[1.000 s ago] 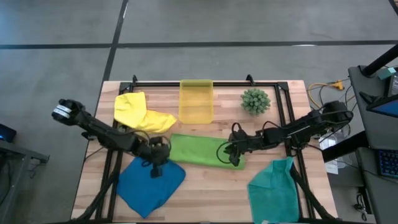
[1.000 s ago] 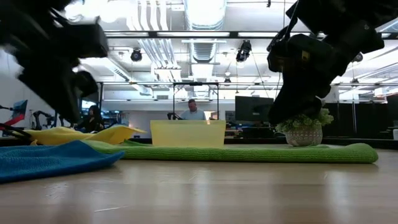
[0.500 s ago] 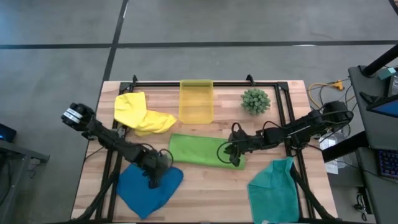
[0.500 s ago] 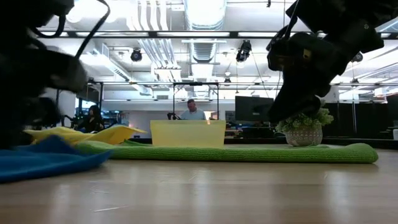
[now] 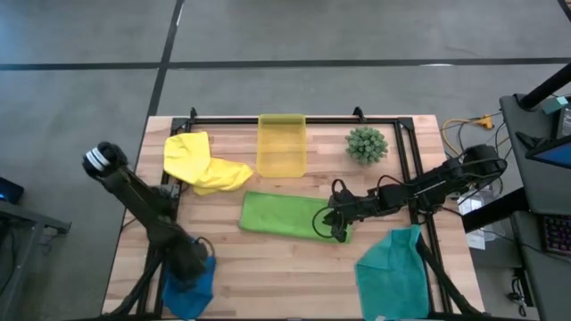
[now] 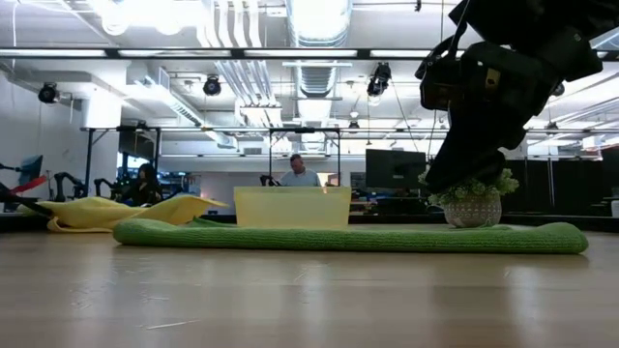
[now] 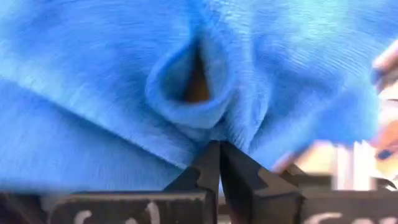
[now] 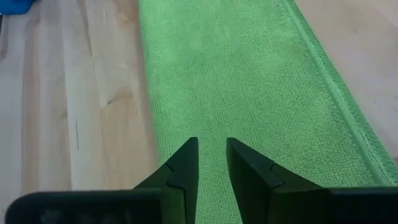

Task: Fold microfiber towels
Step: Adjust the blue microfiber cloth, then fold the green microfiber cloth

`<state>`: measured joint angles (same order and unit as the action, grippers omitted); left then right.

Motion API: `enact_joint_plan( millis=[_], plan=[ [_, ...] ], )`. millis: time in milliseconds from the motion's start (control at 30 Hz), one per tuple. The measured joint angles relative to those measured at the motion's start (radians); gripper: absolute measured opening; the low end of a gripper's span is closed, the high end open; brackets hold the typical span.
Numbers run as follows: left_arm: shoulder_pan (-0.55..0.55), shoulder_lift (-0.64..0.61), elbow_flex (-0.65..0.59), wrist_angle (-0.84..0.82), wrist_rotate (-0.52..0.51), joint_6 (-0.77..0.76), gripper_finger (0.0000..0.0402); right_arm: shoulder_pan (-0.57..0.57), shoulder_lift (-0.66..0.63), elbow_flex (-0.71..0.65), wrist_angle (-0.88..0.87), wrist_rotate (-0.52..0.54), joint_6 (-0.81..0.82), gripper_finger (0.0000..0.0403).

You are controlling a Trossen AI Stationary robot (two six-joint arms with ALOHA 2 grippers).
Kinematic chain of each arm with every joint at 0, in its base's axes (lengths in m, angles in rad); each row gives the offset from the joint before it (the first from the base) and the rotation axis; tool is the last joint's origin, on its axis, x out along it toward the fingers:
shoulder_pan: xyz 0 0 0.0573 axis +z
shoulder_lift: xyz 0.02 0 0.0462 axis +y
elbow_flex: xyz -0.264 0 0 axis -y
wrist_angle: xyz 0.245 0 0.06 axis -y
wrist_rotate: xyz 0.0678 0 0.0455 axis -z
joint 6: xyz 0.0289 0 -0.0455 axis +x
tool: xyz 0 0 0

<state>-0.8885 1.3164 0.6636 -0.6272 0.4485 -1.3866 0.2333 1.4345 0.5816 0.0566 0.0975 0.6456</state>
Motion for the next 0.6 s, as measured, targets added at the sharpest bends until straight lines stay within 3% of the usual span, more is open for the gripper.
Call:
enact_joint_plan(
  millis=[133, 333, 400, 600],
  plan=[
    [-0.042, -0.132, 0.014, -0.022, -0.095, -0.147, 0.0, 0.004, 0.0, 0.0, 0.001, 0.0, 0.012, 0.0078],
    [-0.06, -0.304, 0.008, -0.019, -0.585, -0.175, 0.0, 0.019, 0.001, 0.0, 0.046, 0.001, 0.047, 0.0078],
    [-0.042, -0.334, -0.021, -0.029, -0.698, -0.162, 0.0, 0.023, 0.004, 0.0, 0.075, 0.003, 0.05, 0.0077],
    [0.143, -0.34, -0.134, -0.118, -0.747, -0.116, 0.0, 0.024, 0.006, 0.0, 0.113, 0.008, 0.088, 0.0077]
  ],
)
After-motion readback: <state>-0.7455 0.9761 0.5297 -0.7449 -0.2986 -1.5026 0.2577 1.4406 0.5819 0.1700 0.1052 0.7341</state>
